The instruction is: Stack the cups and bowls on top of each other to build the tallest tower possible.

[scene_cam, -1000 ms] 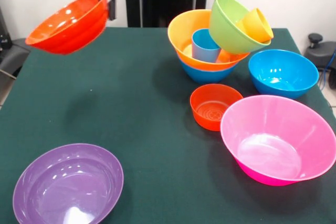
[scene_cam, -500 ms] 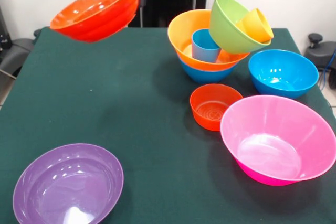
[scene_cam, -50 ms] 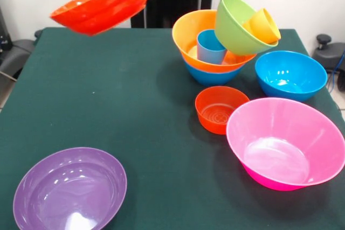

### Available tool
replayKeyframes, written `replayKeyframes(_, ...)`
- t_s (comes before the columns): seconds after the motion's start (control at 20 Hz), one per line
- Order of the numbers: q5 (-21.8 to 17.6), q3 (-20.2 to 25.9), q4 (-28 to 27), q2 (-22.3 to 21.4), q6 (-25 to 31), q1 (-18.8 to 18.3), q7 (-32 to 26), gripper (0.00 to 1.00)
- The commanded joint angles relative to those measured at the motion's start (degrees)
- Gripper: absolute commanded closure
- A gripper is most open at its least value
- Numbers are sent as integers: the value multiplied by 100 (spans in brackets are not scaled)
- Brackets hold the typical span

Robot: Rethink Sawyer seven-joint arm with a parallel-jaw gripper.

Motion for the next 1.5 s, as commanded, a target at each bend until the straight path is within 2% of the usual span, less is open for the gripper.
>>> replayKeyframes(0.05, -122, 1005, 252, 305, -114, -407, 387, 100)
replayKeyframes(0.2, -361, 1022, 167, 364, -211, -375, 290, 100)
replayKeyframes(0.35, -713, 653, -58, 403, -295, 37, 141, 100)
replayKeyframes(0.55, -848, 465, -142, 484, -546, 202, 259, 100)
replayKeyframes(0.6, -884, 293, -201, 486, -633, 320, 294, 100)
replayKeyframes(0.95, -857, 364, -154, 450, -433, 265, 361, 100)
replayKeyframes(1.3, -628, 892, 45, 444, 145, -36, 122, 100)
replayKeyframes(1.5, 17, 1744, 316, 610, 841, -625, -137, 100)
